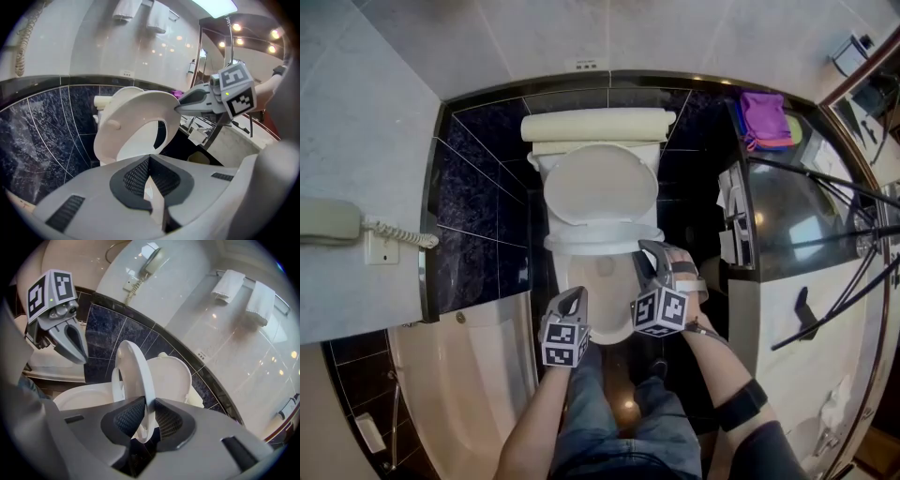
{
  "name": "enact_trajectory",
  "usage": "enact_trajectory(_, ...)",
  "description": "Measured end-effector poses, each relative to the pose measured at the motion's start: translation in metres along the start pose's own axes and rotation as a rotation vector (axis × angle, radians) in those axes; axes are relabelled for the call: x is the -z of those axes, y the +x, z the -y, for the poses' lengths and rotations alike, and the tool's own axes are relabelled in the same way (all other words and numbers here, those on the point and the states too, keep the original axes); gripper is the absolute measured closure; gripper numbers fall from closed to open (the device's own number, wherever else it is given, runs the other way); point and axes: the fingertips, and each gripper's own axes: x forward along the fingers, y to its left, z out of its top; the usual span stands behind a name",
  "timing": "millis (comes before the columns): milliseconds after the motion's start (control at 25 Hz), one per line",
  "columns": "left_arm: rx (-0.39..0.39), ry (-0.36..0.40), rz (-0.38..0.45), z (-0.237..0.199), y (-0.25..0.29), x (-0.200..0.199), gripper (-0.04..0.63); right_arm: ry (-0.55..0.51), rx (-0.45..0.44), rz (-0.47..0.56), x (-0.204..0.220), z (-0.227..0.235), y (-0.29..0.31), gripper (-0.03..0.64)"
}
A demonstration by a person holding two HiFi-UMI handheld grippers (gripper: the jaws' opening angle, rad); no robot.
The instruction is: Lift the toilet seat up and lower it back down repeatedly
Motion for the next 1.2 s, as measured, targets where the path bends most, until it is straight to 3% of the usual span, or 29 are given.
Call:
enact_trajectory(280,-0.053,-0.058,0.037,0.019,-0.009,0.017,0.595,-0.161,-0.075,-0.003,0.03,-0.092,-0.041,0.521)
enact_trajectory(400,-0.064,-0.101,0.016,0.028,-0.014,0.039,0.595,-0.217,-0.129,-0.018,0.043,-0.127,-0.053,0.512)
enact_trajectory(680,-0.067,-0.105,-0.014,0.039,-0.02,0.072,0.595,-0.238,-0.204,-0.011,0.06,-0.158,-0.071,0.53)
enact_trajectory(760,-0.059,-0.096,-0.02,0.04,-0.02,0.075,0.595,-0.232,-0.221,0.0,0.063,-0.164,-0.079,0.596)
enact_trajectory(920,-0.059,-0.072,-0.041,0.039,-0.017,0.094,0.595,-0.107,-0.22,-0.03,0.09,-0.165,-0.092,0.598)
enact_trajectory(1200,-0.028,-0.059,-0.109,0.049,-0.013,0.15,0.595,0.287,-0.132,-0.161,0.171,-0.15,-0.073,0.597)
